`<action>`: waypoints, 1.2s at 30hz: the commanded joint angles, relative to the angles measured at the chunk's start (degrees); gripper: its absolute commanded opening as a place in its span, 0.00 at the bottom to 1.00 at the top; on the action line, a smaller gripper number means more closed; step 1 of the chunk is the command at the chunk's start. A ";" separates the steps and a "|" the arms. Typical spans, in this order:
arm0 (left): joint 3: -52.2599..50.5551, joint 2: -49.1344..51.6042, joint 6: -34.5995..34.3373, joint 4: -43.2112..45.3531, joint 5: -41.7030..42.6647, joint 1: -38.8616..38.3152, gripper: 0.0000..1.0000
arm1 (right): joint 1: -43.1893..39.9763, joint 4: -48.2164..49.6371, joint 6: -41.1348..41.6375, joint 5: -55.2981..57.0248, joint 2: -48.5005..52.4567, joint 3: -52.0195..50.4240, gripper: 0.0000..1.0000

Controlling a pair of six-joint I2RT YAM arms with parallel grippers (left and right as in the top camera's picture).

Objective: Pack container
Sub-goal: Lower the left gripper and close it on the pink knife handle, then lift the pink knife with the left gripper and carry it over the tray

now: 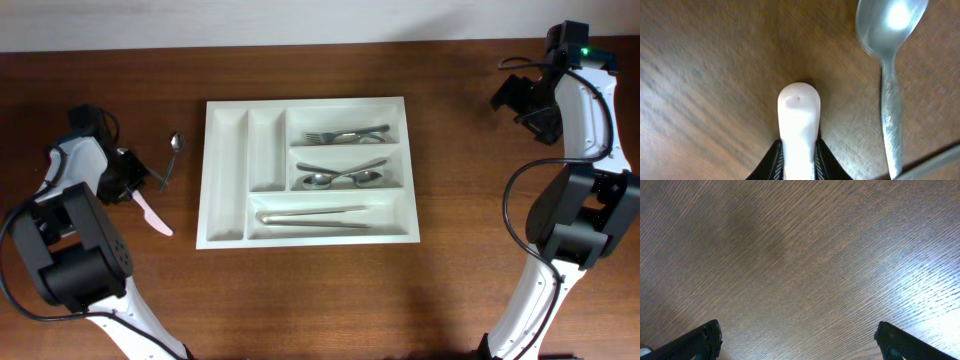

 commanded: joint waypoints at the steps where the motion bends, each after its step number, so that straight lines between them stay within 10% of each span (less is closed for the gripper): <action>1: 1.25 4.17 -0.33 -3.52 1.64 0.02 0.04 | -0.22 0.15 -0.39 -0.26 -0.63 1.09 0.99; 20: 31.17 4.17 4.24 -21.64 4.11 -1.60 0.02 | -0.20 0.15 -0.39 -0.26 -0.63 1.09 0.99; 36: 36.09 4.20 20.94 -14.62 9.03 -23.12 0.02 | -0.20 0.17 -0.39 -0.28 -0.63 1.09 0.99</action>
